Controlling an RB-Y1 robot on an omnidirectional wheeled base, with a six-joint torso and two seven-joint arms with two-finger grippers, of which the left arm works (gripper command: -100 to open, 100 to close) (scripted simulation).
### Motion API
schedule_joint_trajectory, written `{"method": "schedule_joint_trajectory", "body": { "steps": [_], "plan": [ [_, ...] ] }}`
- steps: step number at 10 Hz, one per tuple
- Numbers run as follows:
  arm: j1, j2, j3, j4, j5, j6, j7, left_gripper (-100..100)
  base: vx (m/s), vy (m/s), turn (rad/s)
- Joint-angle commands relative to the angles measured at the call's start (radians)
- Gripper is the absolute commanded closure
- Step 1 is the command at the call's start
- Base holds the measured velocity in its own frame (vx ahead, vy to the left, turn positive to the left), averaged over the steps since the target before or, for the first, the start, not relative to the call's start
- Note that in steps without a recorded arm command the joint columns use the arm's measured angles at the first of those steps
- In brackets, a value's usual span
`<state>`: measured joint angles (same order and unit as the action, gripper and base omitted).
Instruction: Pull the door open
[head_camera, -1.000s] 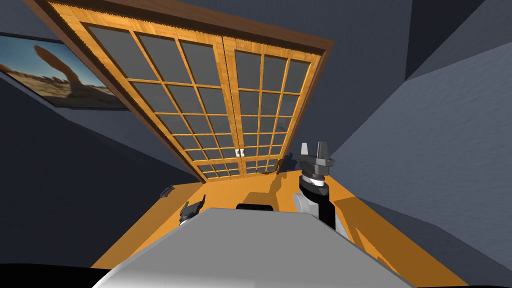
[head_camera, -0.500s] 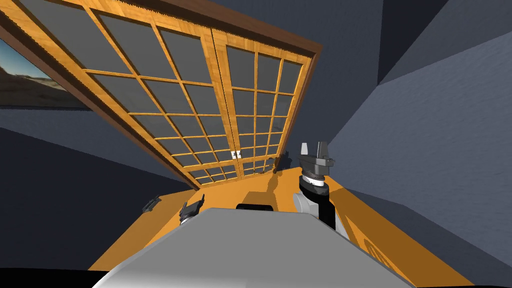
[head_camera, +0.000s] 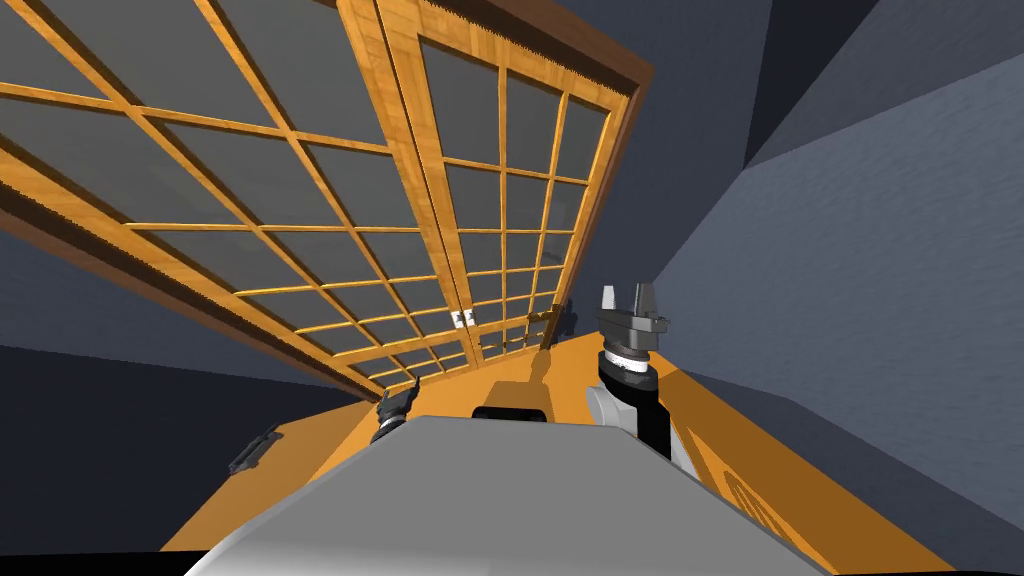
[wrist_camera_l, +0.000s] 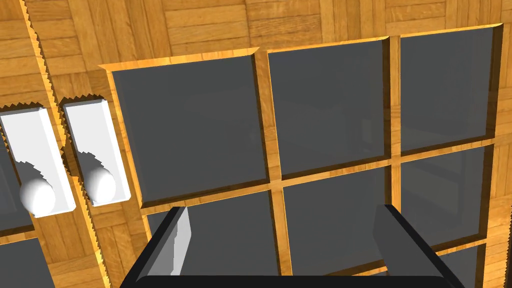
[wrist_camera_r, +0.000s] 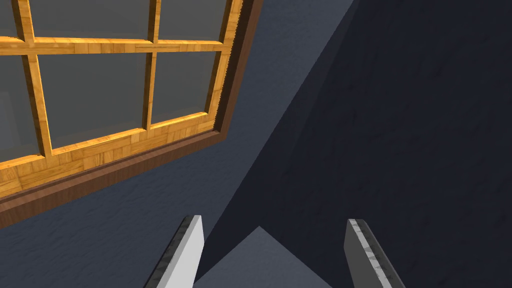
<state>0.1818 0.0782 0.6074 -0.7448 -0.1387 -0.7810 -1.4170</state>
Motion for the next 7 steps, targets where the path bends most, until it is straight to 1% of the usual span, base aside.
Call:
{"method": "schedule_joint_trajectory", "body": {
  "steps": [1,2,3,4,5,7],
  "plan": [
    [-0.023,-0.009,-0.006,-0.013,-0.001,0.006,-0.001,-100,0.193,0.038,-0.145],
    [-0.043,-0.016,-0.013,-0.017,-0.003,0.005,-0.002,-100,0.219,0.033,-0.153],
    [-0.056,-0.020,-0.018,-0.020,-0.004,0.004,-0.003,-100,0.217,0.035,-0.104],
    [-0.056,-0.020,-0.018,-0.020,-0.004,0.004,-0.003,-100,0.118,0.032,-0.025],
    [-0.082,-0.029,-0.027,-0.026,-0.006,0.002,-0.005,-100,0.156,0.036,-0.119],
    [-0.110,-0.038,-0.037,-0.033,-0.009,0.000,-0.006,-100,0.194,0.041,-0.135]
  ]
}}
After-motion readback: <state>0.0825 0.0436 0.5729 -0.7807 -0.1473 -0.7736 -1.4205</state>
